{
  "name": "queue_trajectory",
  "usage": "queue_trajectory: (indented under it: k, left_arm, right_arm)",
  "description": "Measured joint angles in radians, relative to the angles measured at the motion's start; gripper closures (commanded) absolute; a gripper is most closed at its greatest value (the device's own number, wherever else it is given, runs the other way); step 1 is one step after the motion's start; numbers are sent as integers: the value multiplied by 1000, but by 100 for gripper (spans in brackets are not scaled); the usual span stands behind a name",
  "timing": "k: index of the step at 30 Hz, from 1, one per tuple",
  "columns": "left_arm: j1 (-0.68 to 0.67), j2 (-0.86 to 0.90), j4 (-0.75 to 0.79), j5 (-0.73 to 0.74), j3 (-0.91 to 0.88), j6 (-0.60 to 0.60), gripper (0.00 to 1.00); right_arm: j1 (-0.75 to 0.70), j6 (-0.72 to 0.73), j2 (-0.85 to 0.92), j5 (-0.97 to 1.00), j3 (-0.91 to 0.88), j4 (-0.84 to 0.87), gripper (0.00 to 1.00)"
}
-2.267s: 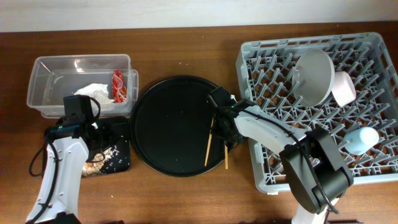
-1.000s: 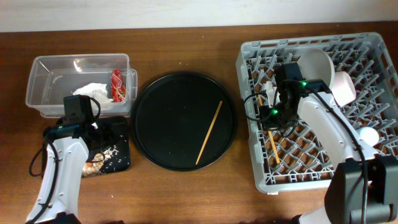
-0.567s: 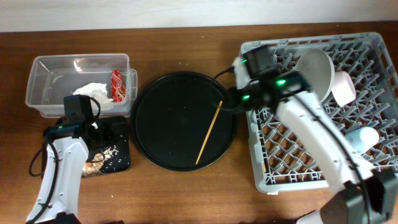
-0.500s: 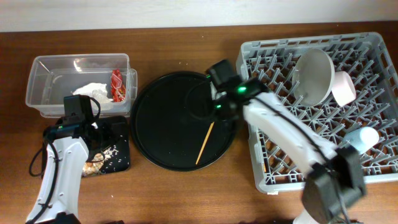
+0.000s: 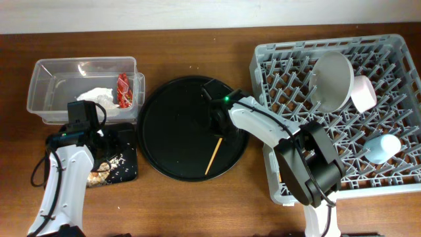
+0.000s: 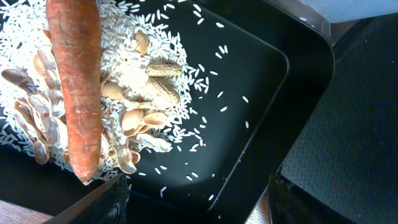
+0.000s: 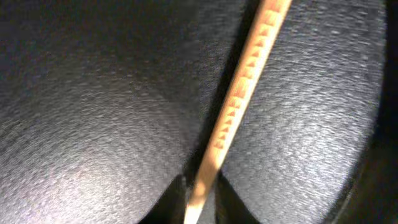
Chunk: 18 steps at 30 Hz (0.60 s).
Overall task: Sort waste into correct bins and load items into the dishwasher rack
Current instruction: 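Grasp the second chopstick with the right gripper and insert it into the rack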
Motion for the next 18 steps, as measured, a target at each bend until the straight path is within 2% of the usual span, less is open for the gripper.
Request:
queue_trajectory:
  k: [2,5,8,11,12,13,16,18]
  left_arm:
    - [0,0,0,0,0,0,29]
    - [0,0,0,0,0,0,29]
    - [0,0,0,0,0,0,29]
    - [0,0,0,0,0,0,29]
    - [0,0,1,0,0,0,29]
    - [0,0,0,0,0,0,29]
    - [0,0,1,0,0,0,29]
    - [0,0,1,0,0,0,29]
  right_arm:
    - [0,44,1,-2,2,-21,95]
    - [0,85,1,-1,8,-28,96]
    - [0,40,-3,-4,26,-40,96]
    - [-8,-80,-115,-8,36,-65,96]
    - [-34,-173,-195,-11,40,-110,96]
    - [-70,-237,-262,-10,45,-129,96]
    - [-236,-496,-399,-11,60,-333,96]
    - [-335,-593,-428,-11,61,-401,96]
